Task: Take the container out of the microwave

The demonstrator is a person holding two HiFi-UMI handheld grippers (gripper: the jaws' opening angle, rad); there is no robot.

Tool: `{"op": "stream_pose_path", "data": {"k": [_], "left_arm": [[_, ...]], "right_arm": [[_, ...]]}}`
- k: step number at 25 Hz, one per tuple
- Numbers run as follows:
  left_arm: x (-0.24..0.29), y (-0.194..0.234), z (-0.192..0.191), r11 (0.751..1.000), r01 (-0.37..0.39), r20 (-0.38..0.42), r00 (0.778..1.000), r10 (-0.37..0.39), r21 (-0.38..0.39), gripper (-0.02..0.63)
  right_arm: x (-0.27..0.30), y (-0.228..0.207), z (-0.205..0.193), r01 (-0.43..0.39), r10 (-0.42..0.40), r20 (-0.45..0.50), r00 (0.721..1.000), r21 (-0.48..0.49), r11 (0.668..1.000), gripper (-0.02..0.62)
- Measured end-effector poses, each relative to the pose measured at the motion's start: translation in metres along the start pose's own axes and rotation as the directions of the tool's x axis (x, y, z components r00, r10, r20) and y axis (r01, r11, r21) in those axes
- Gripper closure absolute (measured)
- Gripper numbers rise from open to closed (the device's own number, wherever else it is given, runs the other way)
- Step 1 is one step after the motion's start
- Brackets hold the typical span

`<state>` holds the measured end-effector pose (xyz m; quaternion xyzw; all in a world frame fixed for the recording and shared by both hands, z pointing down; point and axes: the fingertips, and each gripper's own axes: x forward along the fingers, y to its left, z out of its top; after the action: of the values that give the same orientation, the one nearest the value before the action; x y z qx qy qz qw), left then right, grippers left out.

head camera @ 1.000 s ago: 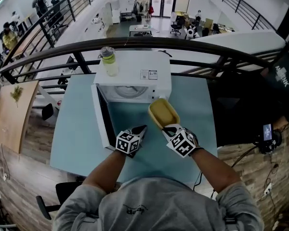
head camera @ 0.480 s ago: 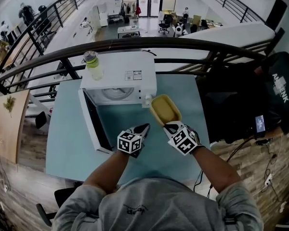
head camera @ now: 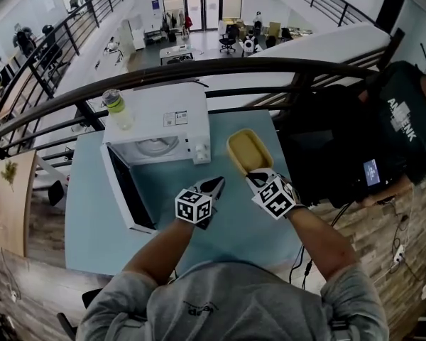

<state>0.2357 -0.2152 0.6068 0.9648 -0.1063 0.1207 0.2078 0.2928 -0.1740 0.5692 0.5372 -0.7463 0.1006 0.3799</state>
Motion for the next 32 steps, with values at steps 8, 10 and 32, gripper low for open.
{"op": "stream_pose_path", "data": {"k": [8,10,32], "left_arm": [[0.024,-0.04,0.043,0.997,0.066,0.035,0.997,-0.068,0.042,0.592],[0.027,-0.049,0.056,0.995,0.081,0.044,0.995,-0.084,0.061,0.592],[0.039,-0.112,0.138,0.965,0.151,0.066,0.984,-0.168,0.213,0.592]], "right_arm": [[-0.037,-0.037,-0.002,0.072,-0.073,0.022,0.997,0.012,0.997,0.563],[-0.046,-0.045,0.0,0.089,-0.089,0.031,0.996,0.012,0.996,0.563],[-0.113,-0.084,0.005,0.181,-0.183,0.096,0.978,0.029,0.983,0.563]]}}
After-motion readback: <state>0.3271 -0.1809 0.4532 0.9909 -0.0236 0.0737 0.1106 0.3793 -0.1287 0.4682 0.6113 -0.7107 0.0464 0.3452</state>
